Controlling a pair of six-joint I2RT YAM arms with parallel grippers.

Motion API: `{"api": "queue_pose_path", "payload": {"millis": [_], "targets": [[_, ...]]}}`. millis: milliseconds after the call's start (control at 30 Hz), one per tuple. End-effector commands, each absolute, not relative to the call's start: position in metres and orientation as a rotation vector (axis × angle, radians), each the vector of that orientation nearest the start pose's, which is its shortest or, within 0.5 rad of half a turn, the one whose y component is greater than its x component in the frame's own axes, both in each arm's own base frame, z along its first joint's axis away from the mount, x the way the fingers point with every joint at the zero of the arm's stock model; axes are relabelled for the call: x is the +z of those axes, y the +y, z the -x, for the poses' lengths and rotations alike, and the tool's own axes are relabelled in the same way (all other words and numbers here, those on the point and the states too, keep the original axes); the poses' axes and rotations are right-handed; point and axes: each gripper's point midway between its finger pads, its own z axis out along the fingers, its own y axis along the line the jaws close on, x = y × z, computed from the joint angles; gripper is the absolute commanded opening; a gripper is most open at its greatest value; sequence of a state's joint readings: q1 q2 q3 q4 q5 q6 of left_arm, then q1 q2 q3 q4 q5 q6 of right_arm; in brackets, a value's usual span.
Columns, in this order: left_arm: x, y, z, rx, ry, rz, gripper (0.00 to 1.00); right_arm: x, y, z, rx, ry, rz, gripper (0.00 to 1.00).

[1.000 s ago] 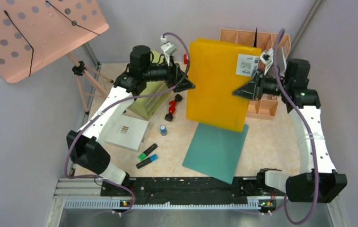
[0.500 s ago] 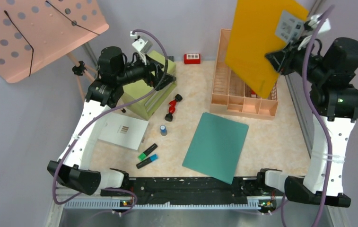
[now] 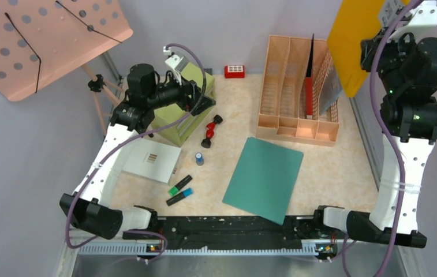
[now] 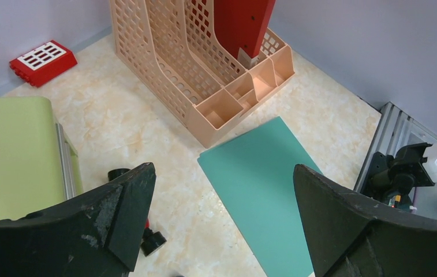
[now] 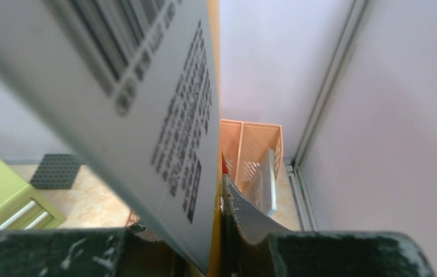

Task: Organize the desk
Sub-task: Place the folder in the storage box.

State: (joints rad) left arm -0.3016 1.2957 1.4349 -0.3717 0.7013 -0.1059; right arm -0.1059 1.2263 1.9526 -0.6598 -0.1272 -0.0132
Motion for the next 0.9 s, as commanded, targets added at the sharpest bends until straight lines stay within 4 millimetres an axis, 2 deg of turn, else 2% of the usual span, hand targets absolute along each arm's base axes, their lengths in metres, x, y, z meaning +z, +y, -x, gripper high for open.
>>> {"api": "queue_pose_path", "payload": {"millis": [0,333,467,700,867], "targets": [[0.377,-0.228,-0.326,-0.954,1.671,-0.681,0.94,0.557,-0.034,-0.342,-0.093,1.407,-0.031,0.0],[0.368,-0.233,-0.334,-0.986,1.696,-0.658,0.93,0.504,-0.041,-0.378,-0.097,1.416,-0.064,0.0],[0.366,-0.235,-0.337,-1.0,1.701,-0.65,0.93,0.477,-0.039,-0.394,-0.104,1.434,-0.063,0.0],[0.36,-0.237,-0.343,-1.011,1.716,-0.638,0.92,0.447,-0.026,-0.418,-0.111,1.402,-0.053,0.0],[0.351,-0.239,-0.346,-1.019,1.734,-0.638,0.92,0.412,-0.023,-0.432,-0.106,1.394,-0.074,0.0]]}}
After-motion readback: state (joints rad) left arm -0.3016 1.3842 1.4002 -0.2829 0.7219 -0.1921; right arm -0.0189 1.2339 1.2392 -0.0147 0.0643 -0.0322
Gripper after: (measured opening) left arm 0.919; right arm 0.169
